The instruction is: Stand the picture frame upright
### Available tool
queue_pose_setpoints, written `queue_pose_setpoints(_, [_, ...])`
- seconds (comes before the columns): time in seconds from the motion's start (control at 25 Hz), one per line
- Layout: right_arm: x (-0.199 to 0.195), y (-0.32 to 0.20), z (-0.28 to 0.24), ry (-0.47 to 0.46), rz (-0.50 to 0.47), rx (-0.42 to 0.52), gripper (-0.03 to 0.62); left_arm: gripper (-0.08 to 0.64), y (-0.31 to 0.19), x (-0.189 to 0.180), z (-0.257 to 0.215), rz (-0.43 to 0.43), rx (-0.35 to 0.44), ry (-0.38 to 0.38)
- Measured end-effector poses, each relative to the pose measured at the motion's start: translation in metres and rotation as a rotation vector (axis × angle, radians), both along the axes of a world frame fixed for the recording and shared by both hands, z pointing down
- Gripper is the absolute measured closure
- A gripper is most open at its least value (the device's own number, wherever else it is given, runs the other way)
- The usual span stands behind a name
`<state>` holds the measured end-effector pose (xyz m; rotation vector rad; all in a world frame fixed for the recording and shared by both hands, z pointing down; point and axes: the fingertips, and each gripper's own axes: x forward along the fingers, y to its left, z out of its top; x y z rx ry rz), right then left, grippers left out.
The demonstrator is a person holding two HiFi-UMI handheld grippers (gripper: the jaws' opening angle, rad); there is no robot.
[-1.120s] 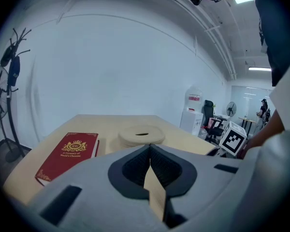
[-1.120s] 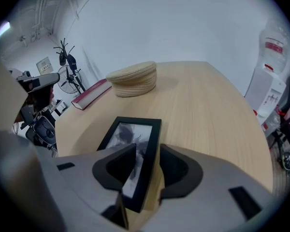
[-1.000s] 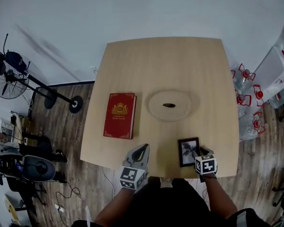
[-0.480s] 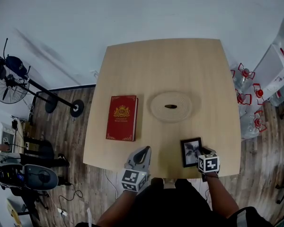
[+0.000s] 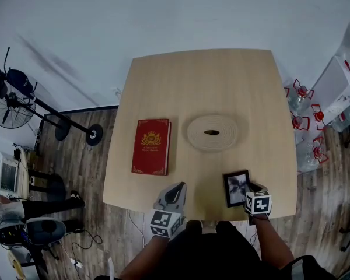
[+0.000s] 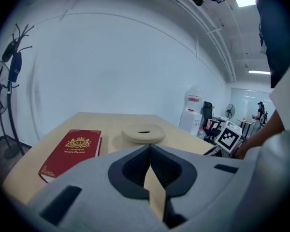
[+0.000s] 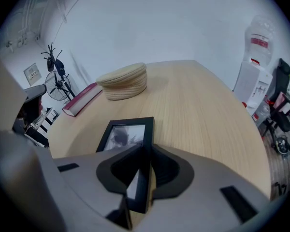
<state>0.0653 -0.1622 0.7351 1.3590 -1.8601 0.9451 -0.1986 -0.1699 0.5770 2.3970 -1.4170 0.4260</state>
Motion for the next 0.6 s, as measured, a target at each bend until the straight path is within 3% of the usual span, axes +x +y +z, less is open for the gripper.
queue_pose_setpoints(0.6, [-0.017,-0.024,-0.038,-0.020,-0.010,0.113,0.528,0.560,0.002,-0.011,0.004,-0.011,0.003,0.001])
